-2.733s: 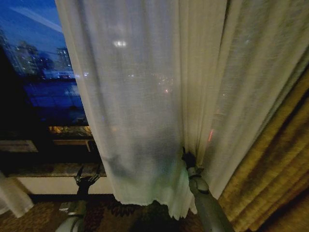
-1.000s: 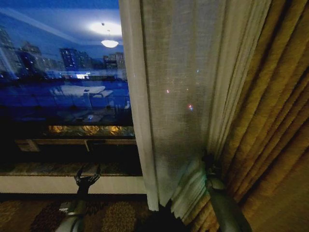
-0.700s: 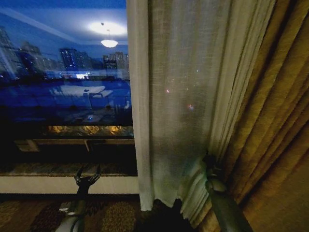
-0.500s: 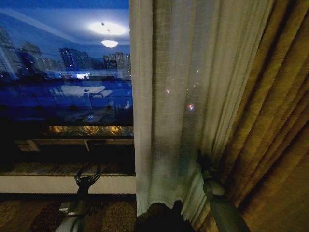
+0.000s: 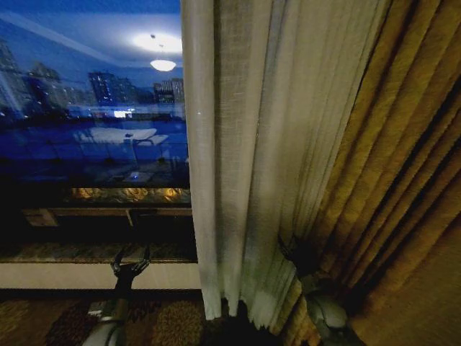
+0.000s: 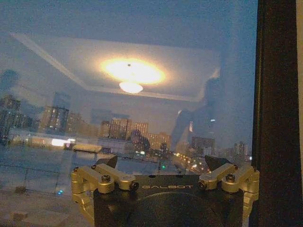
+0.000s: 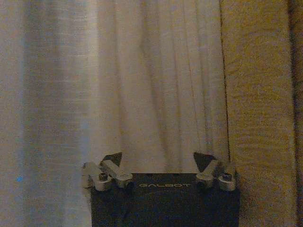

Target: Open the curtains by pulling them apart, changing their state from closed to fully open.

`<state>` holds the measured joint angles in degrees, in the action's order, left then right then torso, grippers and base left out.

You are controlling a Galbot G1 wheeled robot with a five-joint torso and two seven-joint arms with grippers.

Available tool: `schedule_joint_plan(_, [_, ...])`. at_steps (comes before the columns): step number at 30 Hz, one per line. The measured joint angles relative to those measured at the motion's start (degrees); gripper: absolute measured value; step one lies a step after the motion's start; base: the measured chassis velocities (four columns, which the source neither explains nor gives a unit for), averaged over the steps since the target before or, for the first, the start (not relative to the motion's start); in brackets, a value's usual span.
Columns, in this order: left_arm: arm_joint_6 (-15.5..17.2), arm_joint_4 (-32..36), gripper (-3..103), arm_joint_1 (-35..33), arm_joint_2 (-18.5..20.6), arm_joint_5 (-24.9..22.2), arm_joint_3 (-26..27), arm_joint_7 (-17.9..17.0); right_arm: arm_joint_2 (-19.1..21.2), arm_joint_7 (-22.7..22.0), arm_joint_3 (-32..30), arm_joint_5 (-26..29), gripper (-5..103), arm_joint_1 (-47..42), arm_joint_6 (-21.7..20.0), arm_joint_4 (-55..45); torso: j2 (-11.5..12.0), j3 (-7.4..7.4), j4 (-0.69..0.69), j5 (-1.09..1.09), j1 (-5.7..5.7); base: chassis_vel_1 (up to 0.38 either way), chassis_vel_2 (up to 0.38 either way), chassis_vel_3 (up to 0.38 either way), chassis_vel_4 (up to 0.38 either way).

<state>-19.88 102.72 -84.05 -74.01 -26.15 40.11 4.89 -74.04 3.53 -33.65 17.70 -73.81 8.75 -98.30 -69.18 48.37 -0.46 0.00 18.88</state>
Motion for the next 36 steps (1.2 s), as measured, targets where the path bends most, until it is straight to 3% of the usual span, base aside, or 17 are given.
schedule_joint_plan(7, [0.0, 0.0, 100, 0.0, 0.0, 0.0, 0.0, 0.0, -1.4, -0.3, 0.3, -0.8, 100, 1.2, 0.1, 0.0, 0.0, 0.0, 0.01, 0.0, 0.0, 0.0, 0.0, 0.0, 0.0])
schedule_joint_plan(21, [0.0, 0.0, 100, 0.0, 0.0, 0.0, 0.0, 0.0, -2.6, 0.1, 1.2, -2.5, 100, 2.0, 0.1, 0.9, 0.0, 0.0, 0.0, 0.0, 0.0, 0.13, 0.122, -0.127, -0.131])
schedule_joint_plan(36, [0.0, 0.0, 100, 0.0, 0.0, 0.0, 0.0, 0.0, -2.9, -0.7, 1.8, -1.6, 100, 4.2, 1.6, 3.2, 0.0, 0.01, 0.01, 0.03, 0.0, 0.303, 0.316, -0.309, -0.311])
